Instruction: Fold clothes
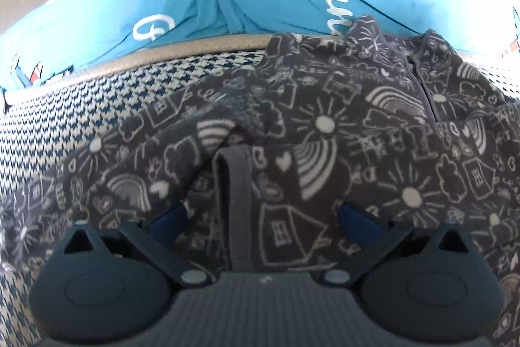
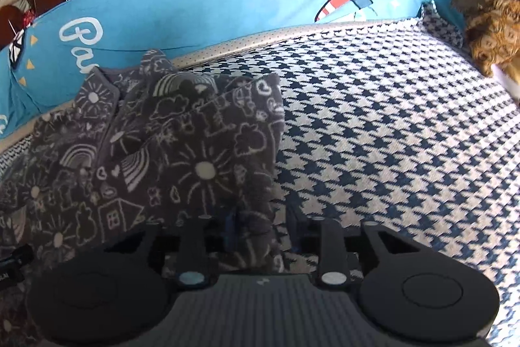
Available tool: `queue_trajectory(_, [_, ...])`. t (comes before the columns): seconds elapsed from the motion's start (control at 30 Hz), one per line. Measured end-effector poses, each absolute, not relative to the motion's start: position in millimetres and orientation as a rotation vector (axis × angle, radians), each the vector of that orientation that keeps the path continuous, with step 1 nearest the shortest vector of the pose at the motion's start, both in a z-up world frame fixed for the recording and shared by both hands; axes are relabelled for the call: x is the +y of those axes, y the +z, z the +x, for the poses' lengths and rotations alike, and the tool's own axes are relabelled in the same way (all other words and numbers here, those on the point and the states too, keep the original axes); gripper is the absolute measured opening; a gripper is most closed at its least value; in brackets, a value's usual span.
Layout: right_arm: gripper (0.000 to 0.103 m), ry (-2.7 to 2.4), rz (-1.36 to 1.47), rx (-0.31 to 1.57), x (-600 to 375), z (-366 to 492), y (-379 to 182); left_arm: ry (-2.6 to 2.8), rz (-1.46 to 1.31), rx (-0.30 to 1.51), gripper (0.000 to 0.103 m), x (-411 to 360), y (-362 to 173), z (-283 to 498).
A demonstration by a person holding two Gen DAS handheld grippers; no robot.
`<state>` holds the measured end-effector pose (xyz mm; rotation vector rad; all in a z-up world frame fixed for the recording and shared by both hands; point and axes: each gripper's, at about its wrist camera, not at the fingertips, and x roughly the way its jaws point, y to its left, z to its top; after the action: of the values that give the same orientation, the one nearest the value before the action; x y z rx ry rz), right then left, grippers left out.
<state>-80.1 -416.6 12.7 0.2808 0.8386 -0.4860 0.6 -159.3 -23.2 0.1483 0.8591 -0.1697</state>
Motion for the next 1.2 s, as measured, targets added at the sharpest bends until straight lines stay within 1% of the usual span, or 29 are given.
queue_trajectory(0.1, [0.034, -0.483, 0.31, 0.801, -418, -86, 23, -0.162, 0.133, 0.858, 0.103, -154, -20, -1])
queue_trajectory(0.23, [0.035, -0.472, 0.381, 0.682, -427, -104, 47, -0.155, 0.122, 0.845, 0.103, -149, -14, -3])
queue_trajectory(0.3, [0.036, -0.46, 0.42, 0.687, -432, -106, 48, -0.151, 0.116, 0.839, 0.103, -146, -10, -5])
queue_trajectory(0.33, [0.038, -0.454, 0.441, 0.69, -434, -107, 48, -0.15, 0.113, 0.837, 0.103, -145, -9, -5])
queue_trajectory(0.5, [0.039, -0.407, 0.615, 0.76, -442, -104, 27, -0.151, 0.114, 0.831, 0.103, -144, -5, -8])
queue_trajectory(0.67, [0.04, -0.421, 0.604, 0.79, -437, -100, 14, -0.154, 0.125, 0.835, 0.103, -146, -6, -9])
queue_trajectory(0.7, [0.039, -0.42, 0.591, 0.795, -435, -99, 13, -0.153, 0.127, 0.838, 0.103, -146, -7, -9])
queue_trajectory(0.73, [0.025, -0.419, 0.577, 0.8, -434, -97, 11, -0.152, 0.128, 0.843, 0.103, -147, -9, -8])
queue_trajectory(0.77, [0.019, -0.423, 0.558, 0.799, -432, -98, 12, -0.151, 0.129, 0.851, 0.103, -147, -10, -7])
queue_trajectory(0.83, [0.014, -0.471, 0.487, 0.787, -427, -100, 18, -0.151, 0.129, 0.876, 0.103, -148, -15, -5])
queue_trajectory(0.97, [0.014, -0.546, 0.317, 0.779, -414, -101, 30, -0.163, 0.127, 0.904, 0.103, -151, -23, -4])
queue_trajectory(1.07, [0.014, -0.562, 0.211, 0.862, -408, -93, 18, -0.162, 0.143, 0.902, 0.103, -154, -27, -5])
queue_trajectory(1.13, [0.015, -0.573, 0.199, 0.92, -411, -89, 8, -0.164, 0.142, 0.905, 0.103, -154, -27, -6])
queue_trajectory(1.2, [0.017, -0.583, 0.236, 0.901, -416, -93, 9, -0.166, 0.141, 0.91, 0.103, -154, -27, -6])
